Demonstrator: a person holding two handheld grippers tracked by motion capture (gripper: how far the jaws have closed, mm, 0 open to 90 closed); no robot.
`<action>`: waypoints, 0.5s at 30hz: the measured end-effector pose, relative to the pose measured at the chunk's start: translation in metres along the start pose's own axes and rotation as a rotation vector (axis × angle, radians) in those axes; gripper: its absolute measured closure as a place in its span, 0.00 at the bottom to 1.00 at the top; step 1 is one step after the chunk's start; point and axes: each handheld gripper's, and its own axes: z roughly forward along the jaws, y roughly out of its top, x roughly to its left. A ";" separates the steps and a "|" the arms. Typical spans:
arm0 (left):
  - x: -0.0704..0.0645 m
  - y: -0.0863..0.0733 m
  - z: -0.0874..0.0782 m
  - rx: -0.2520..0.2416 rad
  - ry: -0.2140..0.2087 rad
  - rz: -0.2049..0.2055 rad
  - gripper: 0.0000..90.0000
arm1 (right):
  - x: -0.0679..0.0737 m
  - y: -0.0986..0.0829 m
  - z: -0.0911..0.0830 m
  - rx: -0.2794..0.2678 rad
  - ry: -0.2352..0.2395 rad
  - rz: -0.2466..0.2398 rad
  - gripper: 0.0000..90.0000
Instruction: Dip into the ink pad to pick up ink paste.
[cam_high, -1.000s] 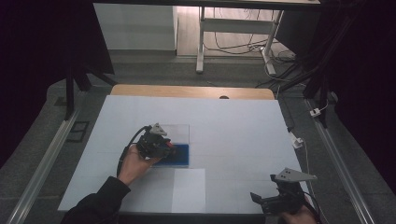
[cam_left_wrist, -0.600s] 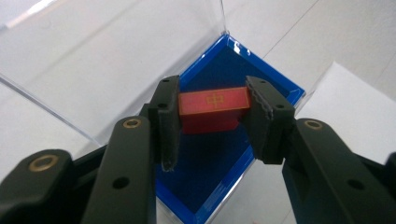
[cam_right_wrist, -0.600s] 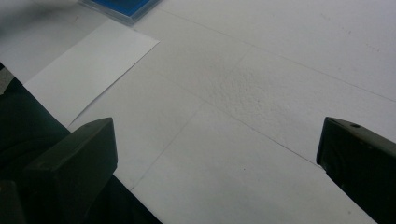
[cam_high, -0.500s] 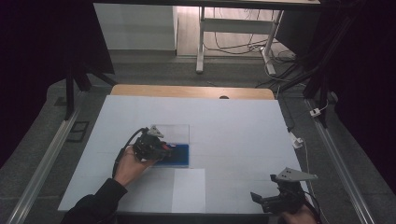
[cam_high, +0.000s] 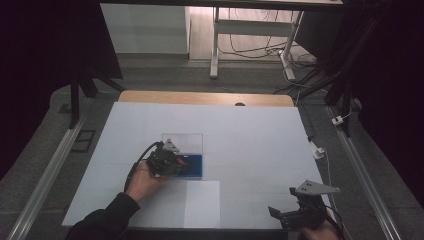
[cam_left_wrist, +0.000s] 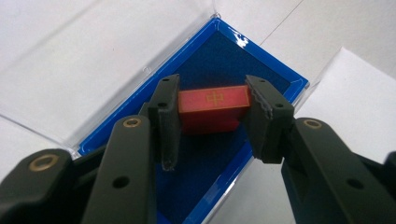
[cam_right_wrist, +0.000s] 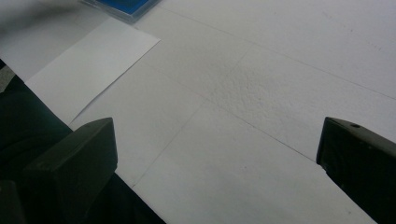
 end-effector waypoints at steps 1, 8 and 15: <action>0.001 -0.001 0.000 0.000 -0.008 -0.003 0.65 | 0.000 0.000 0.000 0.003 -0.001 -0.003 0.00; -0.013 0.000 0.001 0.013 0.072 0.045 0.65 | 0.001 0.001 0.001 0.011 -0.002 -0.010 0.00; -0.004 -0.002 0.000 0.002 0.023 -0.002 0.65 | 0.001 0.002 0.003 0.013 0.003 -0.015 0.00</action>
